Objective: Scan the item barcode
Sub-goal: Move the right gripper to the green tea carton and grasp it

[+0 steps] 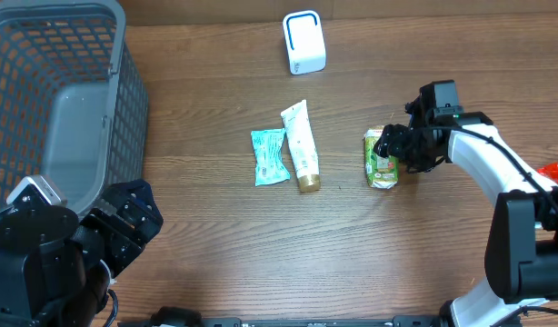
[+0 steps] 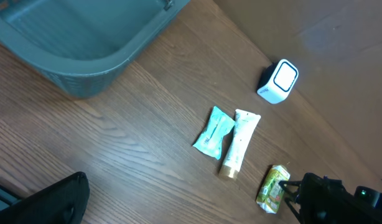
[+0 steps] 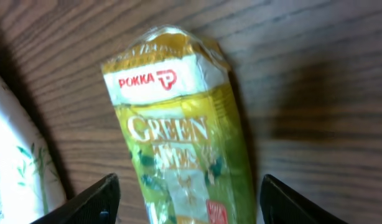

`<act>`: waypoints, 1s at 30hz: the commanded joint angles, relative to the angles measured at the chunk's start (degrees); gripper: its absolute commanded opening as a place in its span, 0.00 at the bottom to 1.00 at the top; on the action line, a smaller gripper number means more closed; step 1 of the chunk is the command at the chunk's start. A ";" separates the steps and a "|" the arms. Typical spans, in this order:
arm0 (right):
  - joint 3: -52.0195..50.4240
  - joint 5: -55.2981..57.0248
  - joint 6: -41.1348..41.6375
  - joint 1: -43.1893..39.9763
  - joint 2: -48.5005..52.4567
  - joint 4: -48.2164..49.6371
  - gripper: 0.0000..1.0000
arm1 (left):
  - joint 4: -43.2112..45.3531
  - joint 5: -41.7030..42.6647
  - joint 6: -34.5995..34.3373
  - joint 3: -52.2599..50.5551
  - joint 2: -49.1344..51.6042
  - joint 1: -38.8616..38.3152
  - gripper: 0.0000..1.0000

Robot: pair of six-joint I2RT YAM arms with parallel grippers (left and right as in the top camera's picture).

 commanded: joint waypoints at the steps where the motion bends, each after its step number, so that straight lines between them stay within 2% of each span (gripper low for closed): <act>1: -3.06 2.67 -0.13 0.13 0.17 3.28 0.72 | 0.07 0.02 0.85 0.28 0.09 0.46 1.00; 3: -4.68 3.02 -0.15 0.09 0.17 5.97 0.71 | 0.07 0.02 0.85 0.28 0.09 0.46 1.00; 9: -5.35 2.51 -0.13 0.07 0.17 6.62 0.44 | 0.07 0.02 0.85 0.28 0.09 0.46 1.00; 15: -5.33 -0.11 -0.20 0.09 0.17 7.19 0.29 | 0.07 0.02 0.85 0.28 0.09 0.46 1.00; 19: -4.79 -1.55 -0.22 0.09 0.15 8.07 0.05 | 0.07 0.02 0.85 0.28 0.09 0.46 1.00; 26: 2.29 -0.87 -1.86 0.48 0.13 0.90 0.04 | 0.07 0.02 0.85 0.28 0.09 0.46 1.00; 30: 5.11 7.56 -1.81 2.67 0.13 -2.60 0.04 | 0.07 0.02 0.85 0.28 0.09 0.46 1.00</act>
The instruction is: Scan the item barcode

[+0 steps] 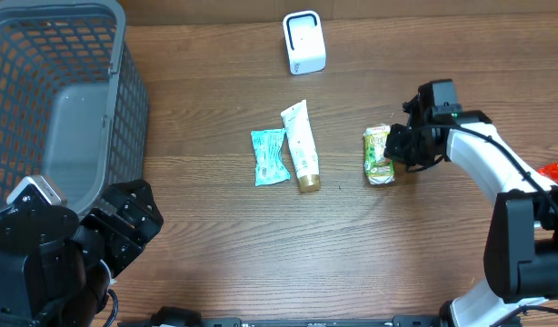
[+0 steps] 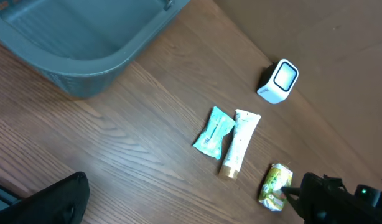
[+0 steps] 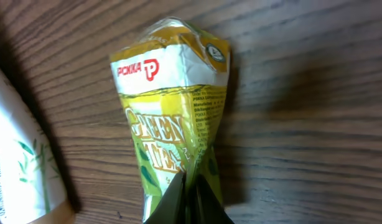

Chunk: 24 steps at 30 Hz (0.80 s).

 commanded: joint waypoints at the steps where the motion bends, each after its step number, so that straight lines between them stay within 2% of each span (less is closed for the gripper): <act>1: 3.54 10.05 -0.59 2.82 -0.07 -1.16 0.04 | 0.07 0.02 0.85 0.28 0.09 0.46 0.99; 6: 3.54 22.82 1.81 7.76 -0.07 -2.49 0.04 | 0.07 0.02 0.85 0.28 0.09 0.46 1.00; 12: 3.23 32.57 6.19 15.74 -0.02 -2.82 0.04 | 0.07 0.02 0.85 0.28 0.09 0.46 1.00; 15: 2.49 33.42 12.04 20.83 -0.02 -2.62 0.04 | 0.07 0.02 0.85 0.28 0.09 0.46 1.00; 18: 2.49 32.72 13.64 22.82 -0.02 -2.51 0.04 | 0.07 0.02 0.85 0.28 0.09 0.46 1.00; 19: 2.49 32.50 13.64 23.28 -0.02 -2.45 0.13 | 0.07 0.02 0.85 0.28 0.09 0.46 1.00; 20: 2.49 32.30 13.64 23.61 -0.02 -2.45 0.27 | 0.07 0.02 0.85 0.28 0.09 0.46 1.00; 24: 2.49 29.70 13.64 24.52 -0.02 -2.47 0.28 | 0.07 0.02 0.85 0.28 0.09 0.46 1.00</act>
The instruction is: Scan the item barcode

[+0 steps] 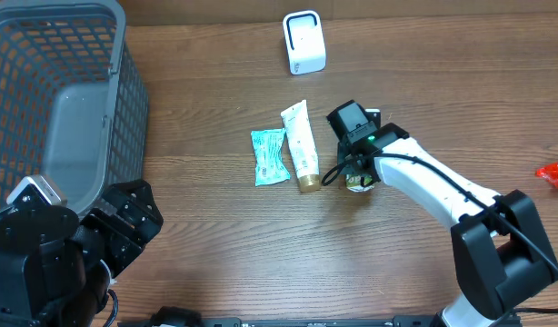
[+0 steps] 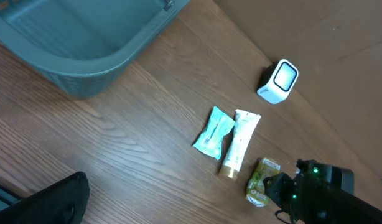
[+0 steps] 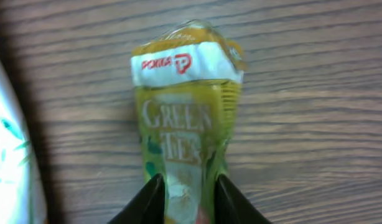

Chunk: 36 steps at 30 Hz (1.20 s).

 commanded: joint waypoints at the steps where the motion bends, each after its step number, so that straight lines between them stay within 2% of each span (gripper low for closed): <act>1: 0.63 -2.05 1.79 0.59 -0.04 0.17 0.28 | 0.07 0.02 0.85 0.28 0.09 0.46 1.00; 8: 1.75 -2.43 1.95 0.52 -0.07 -0.42 0.28 | 0.07 0.02 0.85 0.28 0.09 0.46 1.00; 12: 3.02 -4.90 1.29 0.66 -0.07 0.20 0.18 | 0.07 0.02 0.85 0.28 0.09 0.46 1.00; 19: 2.69 -5.64 1.55 2.16 0.72 3.30 0.18 | 0.07 0.02 0.85 0.28 0.09 0.46 1.00; 24: 2.67 -12.11 2.01 3.06 2.47 6.47 0.18 | 0.07 0.02 0.85 0.28 0.09 0.46 0.99; 29: 3.15 -12.72 4.35 2.86 2.80 6.91 0.18 | 0.07 0.02 0.85 0.28 0.09 0.46 1.00; 30: 3.54 -12.87 4.33 2.71 2.60 6.78 0.19 | 0.07 0.02 0.85 0.28 0.09 0.46 1.00; 36: 11.67 -12.39 1.42 -0.59 0.20 -0.96 0.39 | 0.07 0.02 0.85 0.28 0.09 0.46 1.00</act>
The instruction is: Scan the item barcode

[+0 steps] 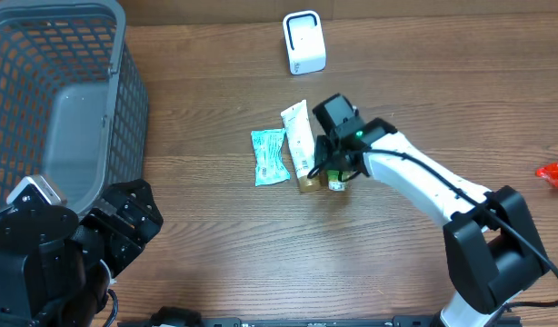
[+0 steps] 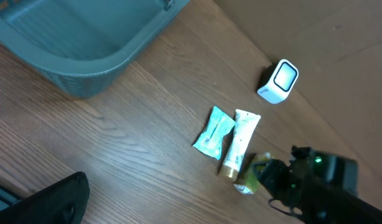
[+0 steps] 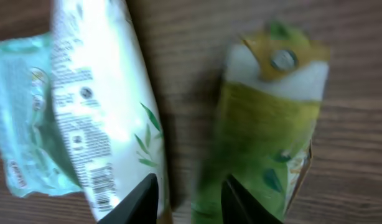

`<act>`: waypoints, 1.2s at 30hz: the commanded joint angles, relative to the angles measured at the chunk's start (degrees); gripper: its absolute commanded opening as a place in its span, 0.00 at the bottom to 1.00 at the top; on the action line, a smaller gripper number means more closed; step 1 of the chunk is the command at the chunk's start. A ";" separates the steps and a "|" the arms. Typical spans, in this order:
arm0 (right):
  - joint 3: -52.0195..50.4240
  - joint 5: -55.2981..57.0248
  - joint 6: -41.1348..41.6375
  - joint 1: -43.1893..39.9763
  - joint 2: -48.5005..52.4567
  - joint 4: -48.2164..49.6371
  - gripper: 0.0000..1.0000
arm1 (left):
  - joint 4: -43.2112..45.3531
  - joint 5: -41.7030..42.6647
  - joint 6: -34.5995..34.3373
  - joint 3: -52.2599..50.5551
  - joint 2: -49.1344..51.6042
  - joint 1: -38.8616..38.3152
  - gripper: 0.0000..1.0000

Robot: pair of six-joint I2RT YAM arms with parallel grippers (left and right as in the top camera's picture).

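Observation:
The green tea carton (image 3: 278,106) sits between the fingers of my right gripper (image 3: 191,199), which is shut on it; this view is blurred. From overhead the carton (image 1: 337,184) peeks out under the right gripper (image 1: 333,170), right beside the cap end of the white tube (image 1: 301,145). The white barcode scanner (image 1: 303,42) stands at the back of the table. My left arm (image 1: 70,254) rests at the near left corner, and its jaws do not show clearly.
A teal packet (image 1: 269,156) lies just left of the tube. A grey mesh basket (image 1: 124,82) fills the far left. A red wrapper (image 1: 553,173) lies at the right edge. In the left wrist view, the scanner (image 2: 279,81) is far off.
My right gripper has moved a little further left with the carton, from a short way right of the tube to right against its cap end. The left arm has not moved.
My right gripper stood open around the carton at the table's right centre. Then it was shut, pinching the carton there. Later it held the carton nearer the middle, and now beside the white tube.

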 commanded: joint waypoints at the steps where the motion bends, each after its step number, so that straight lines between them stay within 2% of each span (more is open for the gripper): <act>1: 7.45 0.00 -2.60 -3.26 -2.12 -4.42 0.42 | 0.09 0.02 0.85 0.28 0.09 0.46 1.00; 2: 9.03 0.17 -2.95 -4.11 -2.14 -6.47 0.52 | 0.09 0.02 0.85 0.28 0.09 0.46 0.99; 3: 10.16 0.17 -2.93 -4.92 -2.14 -8.04 0.68 | 0.09 0.02 0.85 0.28 0.09 0.46 1.00; 4: 10.86 -0.02 -2.91 -5.88 -2.14 -9.40 0.75 | 0.09 0.02 0.85 0.28 0.09 0.46 0.99; 5: 10.88 -0.22 -2.86 -6.40 -2.14 -10.01 0.78 | 0.09 0.02 0.85 0.28 0.09 0.46 1.00; 7: 10.64 -0.48 -2.43 -7.10 -1.97 -11.72 0.95 | 0.09 0.02 0.85 0.28 0.09 0.46 1.00; 8: 10.23 -0.46 -2.27 -7.28 -1.90 -12.39 1.00 | 0.09 0.02 0.85 0.28 0.09 0.46 1.00; 15: 5.14 5.70 -0.09 -8.37 -1.90 -13.99 1.00 | 0.09 0.02 0.85 0.28 0.09 0.46 1.00; 21: 0.74 3.28 1.57 -14.95 -1.90 -14.49 1.00 | 0.09 0.02 0.85 0.28 0.09 0.46 1.00; 23: -0.90 0.00 -0.55 -18.05 -1.90 -14.21 1.00 | 0.09 0.02 0.85 0.28 0.09 0.46 1.00; 28: -6.34 -22.03 -13.18 -24.35 -1.90 -8.31 1.00 | 0.09 0.02 0.85 0.28 0.09 0.46 0.99; 33: -10.95 -31.54 -13.90 -25.57 -1.90 -1.81 1.00 | 0.09 0.02 0.85 0.28 0.09 0.46 0.99; 36: -13.73 -33.44 -12.28 -25.46 -1.90 2.75 1.00 | 0.09 0.02 0.85 0.28 0.09 0.46 1.00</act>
